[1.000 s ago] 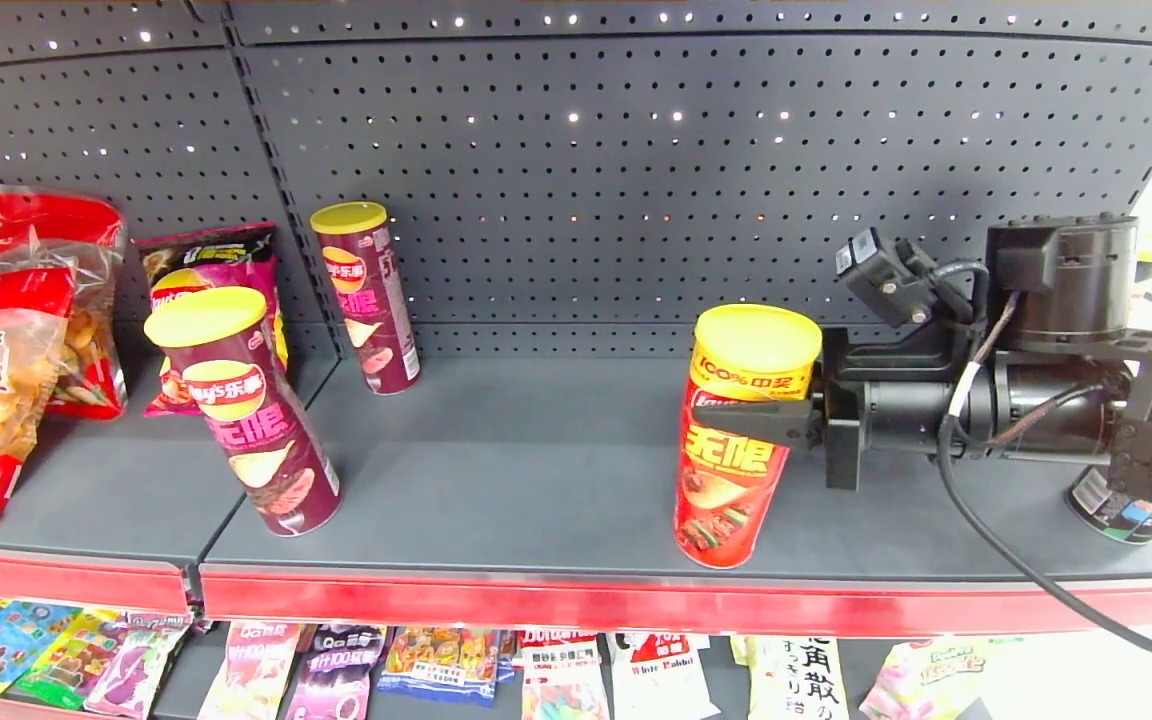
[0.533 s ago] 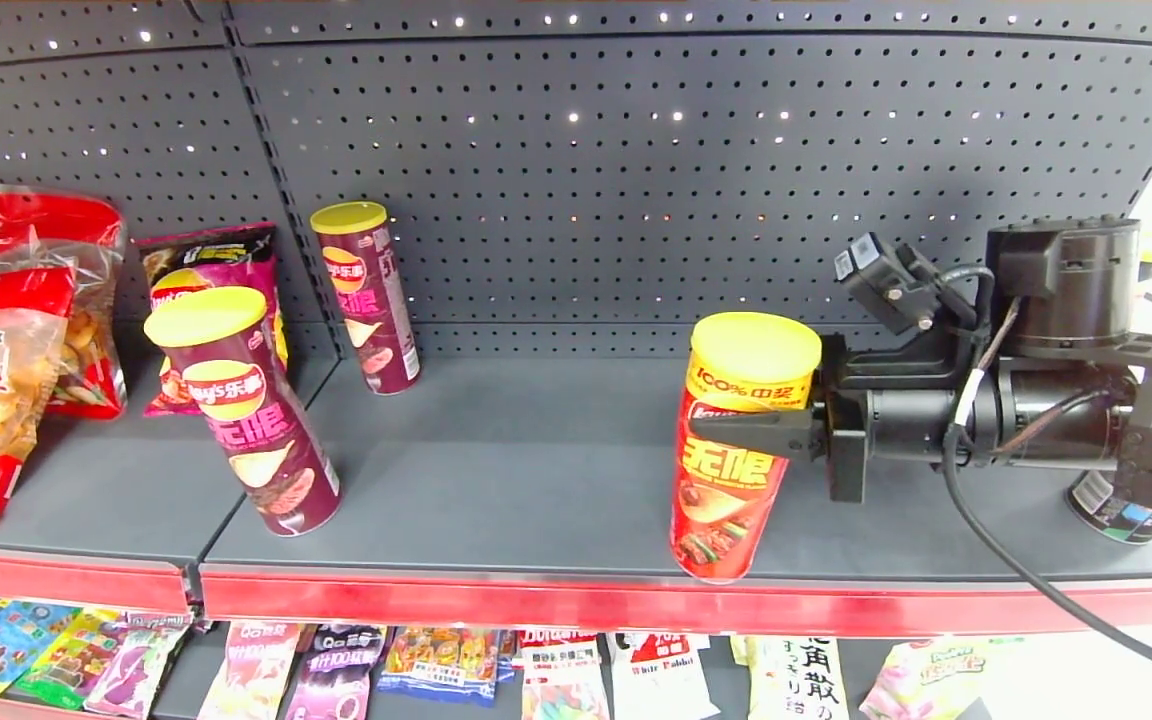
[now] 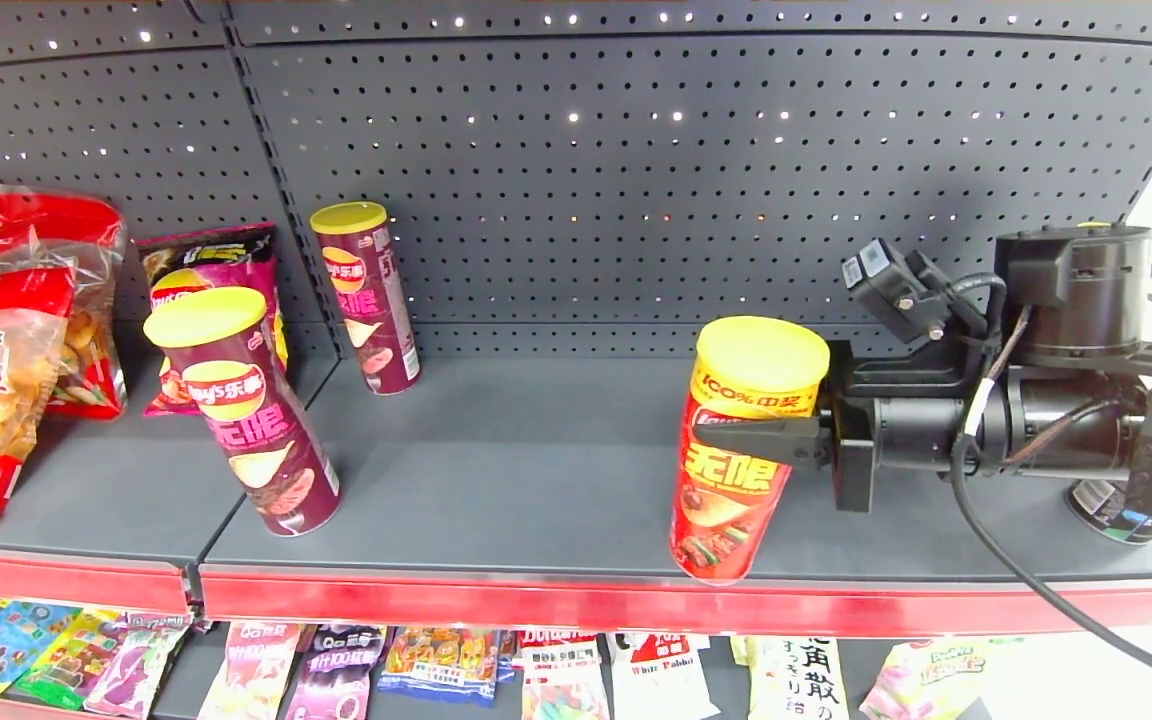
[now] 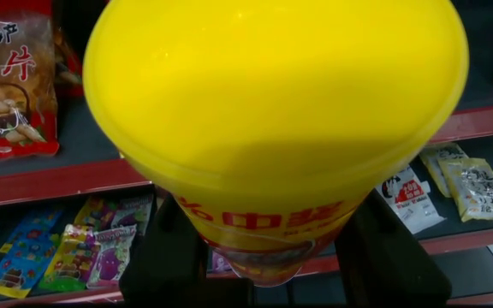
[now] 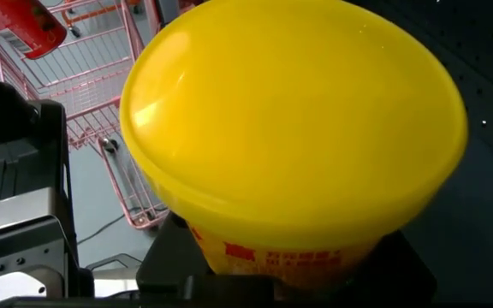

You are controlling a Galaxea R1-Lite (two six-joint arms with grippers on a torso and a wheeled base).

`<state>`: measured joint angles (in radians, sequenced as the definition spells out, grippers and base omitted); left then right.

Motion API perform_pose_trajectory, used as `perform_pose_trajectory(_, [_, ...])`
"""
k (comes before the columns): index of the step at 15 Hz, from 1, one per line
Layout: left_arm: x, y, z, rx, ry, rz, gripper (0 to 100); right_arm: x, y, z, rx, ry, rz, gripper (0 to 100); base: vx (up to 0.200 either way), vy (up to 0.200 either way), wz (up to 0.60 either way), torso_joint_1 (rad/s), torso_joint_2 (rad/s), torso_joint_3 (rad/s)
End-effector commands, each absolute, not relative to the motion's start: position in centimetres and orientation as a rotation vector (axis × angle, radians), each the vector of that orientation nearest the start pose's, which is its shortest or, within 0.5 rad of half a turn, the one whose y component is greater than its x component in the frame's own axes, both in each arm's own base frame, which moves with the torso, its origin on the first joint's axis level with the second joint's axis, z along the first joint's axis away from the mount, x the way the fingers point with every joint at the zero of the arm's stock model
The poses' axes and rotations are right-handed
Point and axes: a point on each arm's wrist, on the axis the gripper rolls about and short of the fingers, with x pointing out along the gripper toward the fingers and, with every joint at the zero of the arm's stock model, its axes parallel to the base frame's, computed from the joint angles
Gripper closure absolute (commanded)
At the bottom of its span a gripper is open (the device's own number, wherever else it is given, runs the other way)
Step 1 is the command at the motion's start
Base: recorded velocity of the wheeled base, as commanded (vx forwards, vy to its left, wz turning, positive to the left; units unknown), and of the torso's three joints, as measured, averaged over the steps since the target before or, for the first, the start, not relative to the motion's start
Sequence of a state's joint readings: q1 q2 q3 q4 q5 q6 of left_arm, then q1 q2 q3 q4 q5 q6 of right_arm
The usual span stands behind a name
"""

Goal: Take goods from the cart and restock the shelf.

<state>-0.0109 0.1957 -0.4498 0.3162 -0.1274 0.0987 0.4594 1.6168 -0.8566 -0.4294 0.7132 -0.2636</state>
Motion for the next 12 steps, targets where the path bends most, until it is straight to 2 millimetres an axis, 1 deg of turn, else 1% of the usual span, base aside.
perform_pose_trajectory(1, [-4.2, -0.2, 16.9, 0.094, 0.054, -0.141, 100, 24.7, 13.9, 20.1, -0.185, 0.199, 1.2, 100, 0.0, 0.0, 0.0, 0.0, 0.0, 0.0])
perform_pose_trajectory(3, [-4.2, -0.2, 16.9, 0.094, 0.054, -0.141, 100, 24.7, 13.9, 20.0, -0.192, 0.186, 1.2, 100, 0.0, 0.0, 0.0, 0.0, 0.0, 0.0])
perform_pose_trajectory(4, [-4.2, -0.2, 16.9, 0.094, 0.054, -0.141, 100, 24.7, 13.9, 19.9, -0.193, 0.186, 1.201, 0, 0.0, 0.0, 0.0, 0.0, 0.0, 0.0])
perform_pose_trajectory(6, [-4.2, -0.2, 16.9, 0.095, 0.053, -0.141, 100, 24.7, 13.9, 19.6, -0.193, 0.17, 1.196, 0, 0.0, 0.0, 0.0, 0.0, 0.0, 0.0])
perform_pose_trajectory(10, [-4.2, -0.2, 16.9, 0.094, 0.054, -0.141, 100, 24.4, 13.7, 19.7, -0.194, 0.168, 1.19, 0, 0.0, 0.0, 0.0, 0.0, 0.0, 0.0])
perform_pose_trajectory(12, [-4.2, -0.2, 17.0, 0.095, 0.051, -0.141, 100, 23.6, 12.9, 19.6, -0.193, 0.177, 1.162, 0, 0.0, 0.0, 0.0, 0.0, 0.0, 0.0])
